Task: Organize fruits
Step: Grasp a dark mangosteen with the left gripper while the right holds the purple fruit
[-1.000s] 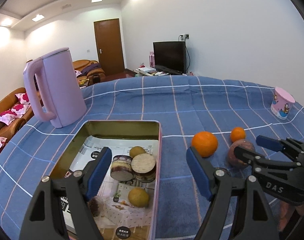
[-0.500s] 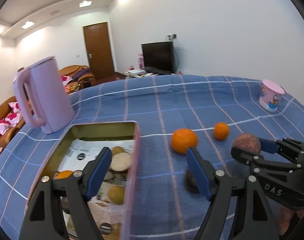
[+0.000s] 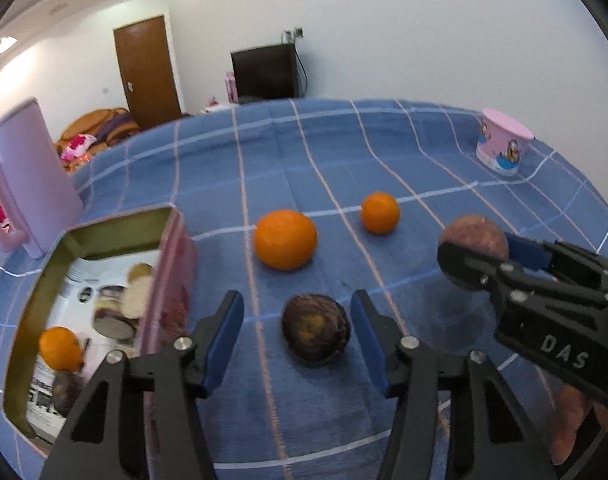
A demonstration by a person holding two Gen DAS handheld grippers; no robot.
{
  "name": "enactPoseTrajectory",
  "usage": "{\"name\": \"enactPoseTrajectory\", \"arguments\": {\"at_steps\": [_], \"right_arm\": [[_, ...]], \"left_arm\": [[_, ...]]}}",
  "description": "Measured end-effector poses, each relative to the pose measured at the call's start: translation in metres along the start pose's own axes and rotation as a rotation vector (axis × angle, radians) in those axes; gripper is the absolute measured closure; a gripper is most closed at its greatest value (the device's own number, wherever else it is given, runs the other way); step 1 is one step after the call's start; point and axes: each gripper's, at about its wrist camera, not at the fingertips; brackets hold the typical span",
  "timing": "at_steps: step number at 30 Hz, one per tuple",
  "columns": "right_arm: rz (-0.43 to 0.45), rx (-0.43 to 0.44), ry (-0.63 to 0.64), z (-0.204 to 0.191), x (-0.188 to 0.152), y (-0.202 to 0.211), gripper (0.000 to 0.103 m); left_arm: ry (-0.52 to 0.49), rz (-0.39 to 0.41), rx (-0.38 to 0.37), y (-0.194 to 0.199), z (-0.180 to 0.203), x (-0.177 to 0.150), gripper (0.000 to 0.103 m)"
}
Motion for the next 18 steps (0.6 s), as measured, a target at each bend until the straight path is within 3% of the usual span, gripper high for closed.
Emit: {"name": "enactPoseTrajectory", "arguments": {"at_steps": [6,8,18], "right_arm": [[-0.012,-0.007,0.031,-0.007,0.001,-0.002,0.053],[-0.017,-0.007,0.032,-0.007,0.001,-0.004,0.053],[-0.018,0.011,0.051,-0.01,0.001,-0.005,0.053]], "left_arm": [[0.027,-0.087,-0.06,-0.016,0.0,-0.001,0.052],[0.05,-0.115,-0.078,-0.021,-0.004,0.0,0.063],[0.073,-0.068,-0.086,-0.012,-0.007,0.0,0.063]]}}
Point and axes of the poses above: each gripper's, at about its wrist camera, not at the fingertips, and y roughly against the way its jaws point, z to its right, x to its top, and after that the axes turned 8 degrees about y, right-handed
